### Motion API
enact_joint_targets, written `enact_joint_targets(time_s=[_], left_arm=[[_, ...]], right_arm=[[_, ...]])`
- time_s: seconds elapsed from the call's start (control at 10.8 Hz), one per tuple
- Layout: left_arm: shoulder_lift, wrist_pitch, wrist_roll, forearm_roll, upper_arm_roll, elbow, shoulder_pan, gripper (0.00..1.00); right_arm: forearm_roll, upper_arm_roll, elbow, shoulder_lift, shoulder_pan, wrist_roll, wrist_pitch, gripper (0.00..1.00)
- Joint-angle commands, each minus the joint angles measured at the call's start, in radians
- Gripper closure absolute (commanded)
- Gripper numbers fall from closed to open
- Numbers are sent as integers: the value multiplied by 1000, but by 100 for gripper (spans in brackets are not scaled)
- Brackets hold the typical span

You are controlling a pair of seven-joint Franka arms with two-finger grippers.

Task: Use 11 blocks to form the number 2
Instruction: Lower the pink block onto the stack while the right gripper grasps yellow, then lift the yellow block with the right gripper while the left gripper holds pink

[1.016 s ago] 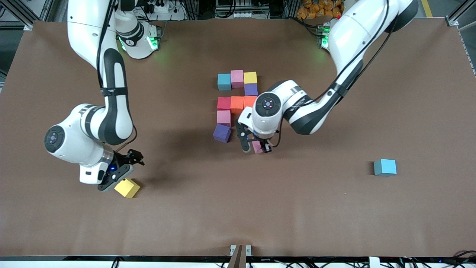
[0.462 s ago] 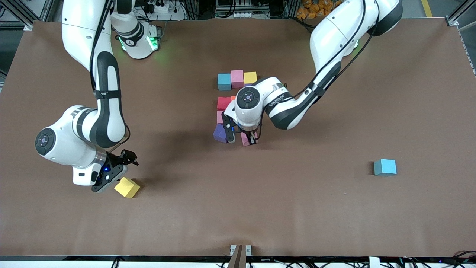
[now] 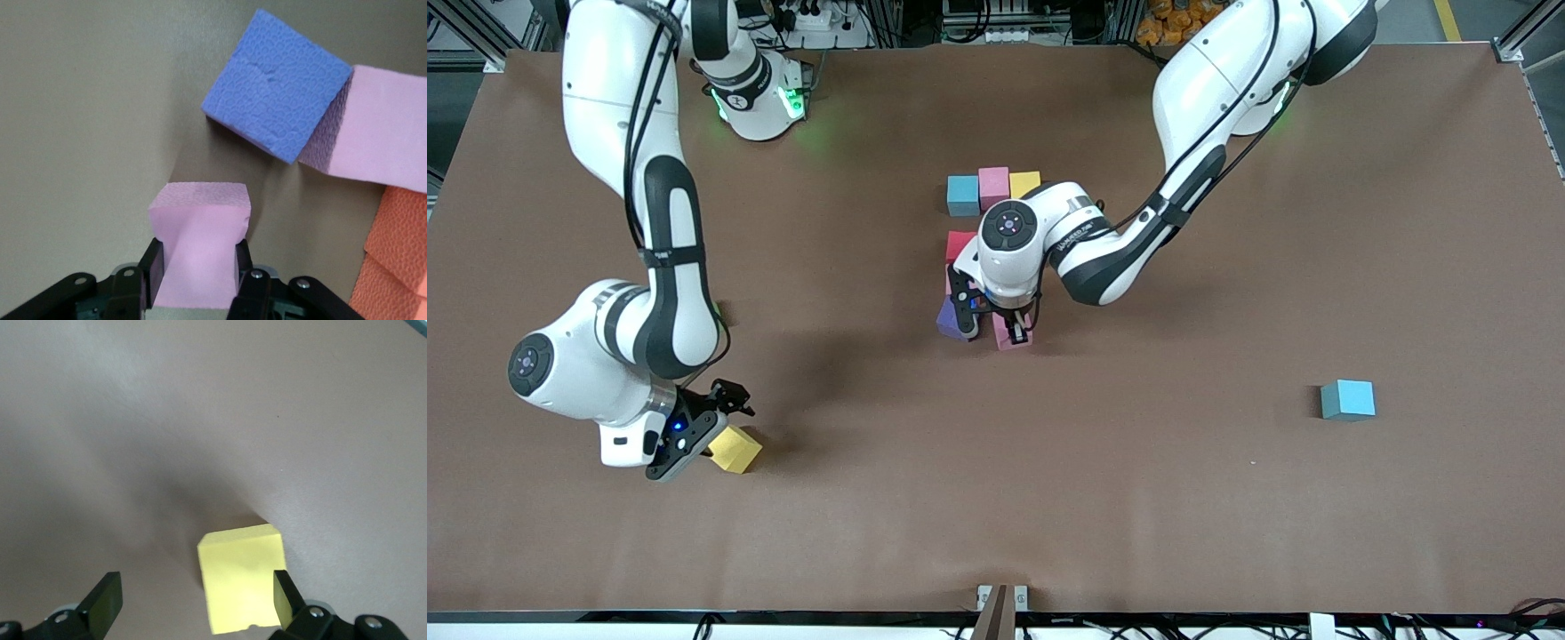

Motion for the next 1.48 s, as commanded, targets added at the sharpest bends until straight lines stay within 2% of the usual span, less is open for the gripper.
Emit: enact_joint_targets(time_s=[0.0,0.55,0.83,0.92,1.02,1.11,1.29,1.39], left_arm=[[17,37,-21,12,40,25,-47,63],[23,63,-18,19,46,20,-82,63],[23,63,-21,79,51,12,-88,62],[25,63,-21,79,51,12,-88,62],[25,63,-21,81,52,12,-88,62],[31,63,-21,81,52,14,-88,62],[39,61,-21,85,52,14,-100,62],[40,63,-22,85,52,14,-103,62]], right_arm=[[-15,54,119,74,-83,-138,-5,0],[-3,108,136,143,-135,-159,56,0],[-4,123,138,144,-146,-131,56,1],[-4,123,141,144,-140,-120,56,28],[-6,122,141,144,-139,-116,56,50],[-9,122,149,143,-137,-106,55,66],[-10,122,149,138,-134,-68,46,79],[-12,123,149,132,-129,-33,43,82]])
